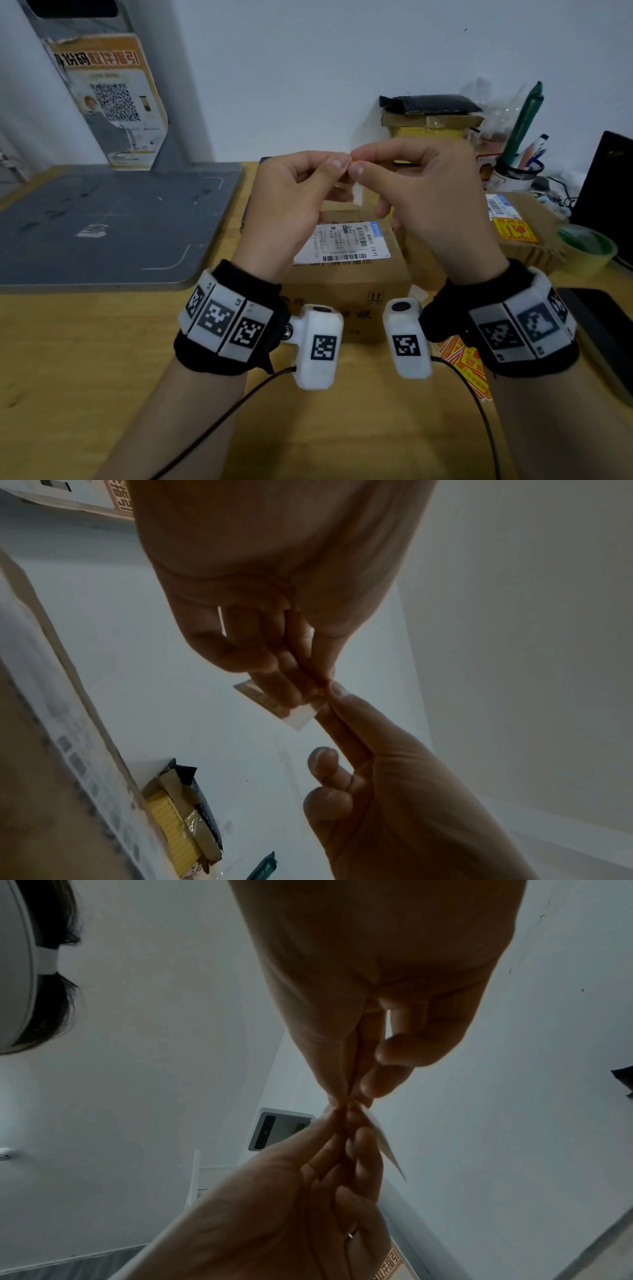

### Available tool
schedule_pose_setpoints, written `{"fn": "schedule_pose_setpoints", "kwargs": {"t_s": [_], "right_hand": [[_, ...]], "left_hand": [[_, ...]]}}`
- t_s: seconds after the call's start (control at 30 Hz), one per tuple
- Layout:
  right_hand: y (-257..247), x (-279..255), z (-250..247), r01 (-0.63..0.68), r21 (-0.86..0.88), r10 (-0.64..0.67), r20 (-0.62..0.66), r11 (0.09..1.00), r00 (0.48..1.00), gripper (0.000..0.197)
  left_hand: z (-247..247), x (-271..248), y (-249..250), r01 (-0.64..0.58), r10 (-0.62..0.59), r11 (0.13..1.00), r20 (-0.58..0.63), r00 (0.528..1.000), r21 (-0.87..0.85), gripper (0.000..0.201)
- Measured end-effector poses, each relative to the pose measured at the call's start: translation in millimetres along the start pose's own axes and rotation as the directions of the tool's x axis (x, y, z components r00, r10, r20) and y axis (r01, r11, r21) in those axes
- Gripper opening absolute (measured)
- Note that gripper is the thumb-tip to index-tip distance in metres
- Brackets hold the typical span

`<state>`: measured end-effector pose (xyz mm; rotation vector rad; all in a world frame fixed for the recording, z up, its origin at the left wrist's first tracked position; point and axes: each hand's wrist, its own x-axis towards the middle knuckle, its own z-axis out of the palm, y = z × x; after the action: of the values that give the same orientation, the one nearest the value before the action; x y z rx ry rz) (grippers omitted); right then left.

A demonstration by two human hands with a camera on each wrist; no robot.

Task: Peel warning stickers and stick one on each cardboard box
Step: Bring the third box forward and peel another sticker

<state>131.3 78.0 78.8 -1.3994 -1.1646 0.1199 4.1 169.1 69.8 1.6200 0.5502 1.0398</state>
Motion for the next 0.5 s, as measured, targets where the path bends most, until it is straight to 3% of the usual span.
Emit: {"fn": "schedule_pose_setpoints", "kwargs": {"t_s": [0.17,0.5], "right_hand": [[-1.2,0.9,-2.2,0.02,-0.006,-0.02,0.014,1.0,1.0,0.008],[-2.6,0.6,-3.0,-0.068,0.073,0.063,0.068,0.995,0.996,0.006]], "left_hand": [[1.7,0.4,-0.7,-0.024,0.022,0.997,0.021,1.0,0.07,0.022],[4.8,-0.6,0.7,-0.09,0.078,0.989,0.107,0.991,0.118,0.033]]}}
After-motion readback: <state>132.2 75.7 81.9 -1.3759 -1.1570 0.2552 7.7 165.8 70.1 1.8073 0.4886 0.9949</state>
